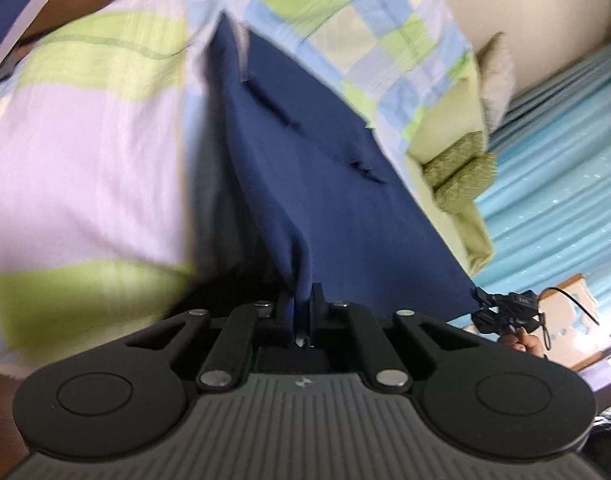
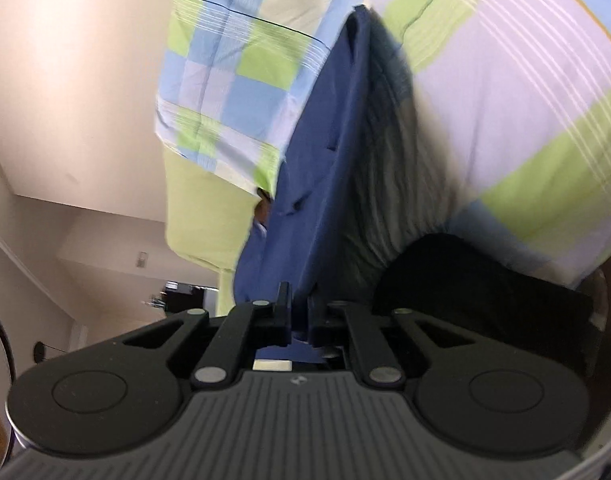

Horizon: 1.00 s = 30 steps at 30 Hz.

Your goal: Fold clothes

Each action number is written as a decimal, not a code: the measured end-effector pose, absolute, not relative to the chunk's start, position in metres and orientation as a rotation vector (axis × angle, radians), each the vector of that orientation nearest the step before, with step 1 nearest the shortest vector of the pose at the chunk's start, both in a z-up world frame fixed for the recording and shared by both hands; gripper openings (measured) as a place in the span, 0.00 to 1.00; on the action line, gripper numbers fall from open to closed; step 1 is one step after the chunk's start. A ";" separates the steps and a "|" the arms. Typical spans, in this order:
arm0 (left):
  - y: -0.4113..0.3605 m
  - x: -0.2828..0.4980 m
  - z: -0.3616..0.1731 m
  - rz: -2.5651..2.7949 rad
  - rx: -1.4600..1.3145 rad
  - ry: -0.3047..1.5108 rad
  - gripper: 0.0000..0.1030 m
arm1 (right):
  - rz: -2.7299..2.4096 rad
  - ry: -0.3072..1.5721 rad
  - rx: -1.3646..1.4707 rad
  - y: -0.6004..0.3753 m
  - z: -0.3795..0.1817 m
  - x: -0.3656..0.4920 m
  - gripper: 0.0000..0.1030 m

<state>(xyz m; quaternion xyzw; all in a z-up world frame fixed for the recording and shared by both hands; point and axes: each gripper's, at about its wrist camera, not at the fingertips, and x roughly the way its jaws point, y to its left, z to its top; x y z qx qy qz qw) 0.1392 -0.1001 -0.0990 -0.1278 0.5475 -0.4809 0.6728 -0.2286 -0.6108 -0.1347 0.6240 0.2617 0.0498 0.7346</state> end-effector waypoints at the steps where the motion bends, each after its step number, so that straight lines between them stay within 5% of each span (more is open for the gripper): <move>1: -0.100 0.139 -0.101 -1.079 -0.283 1.235 0.03 | 0.061 0.604 1.374 -0.613 -0.146 -0.231 0.05; 3: -0.105 0.133 -0.113 -1.050 -0.213 1.238 0.06 | -0.049 0.669 1.345 -0.615 -0.165 -0.236 0.04; 7: -0.105 0.118 -0.102 -0.998 -0.039 1.136 0.40 | -0.147 0.737 1.158 -0.607 -0.165 -0.245 0.10; 10: -0.111 0.092 -0.083 -0.967 0.268 0.944 0.41 | -0.212 0.795 0.662 -0.582 -0.131 -0.247 0.34; 14: -0.120 0.029 -0.087 -0.969 0.785 0.561 0.51 | -0.150 0.854 0.067 -0.527 -0.116 -0.242 0.47; 20: -0.121 -0.017 -0.127 -0.934 1.184 0.313 0.56 | -0.054 0.846 -0.563 -0.461 -0.142 -0.237 0.48; 30: -0.136 -0.029 -0.157 -0.980 1.253 0.066 0.56 | 0.002 0.712 -0.743 -0.449 -0.147 -0.220 0.49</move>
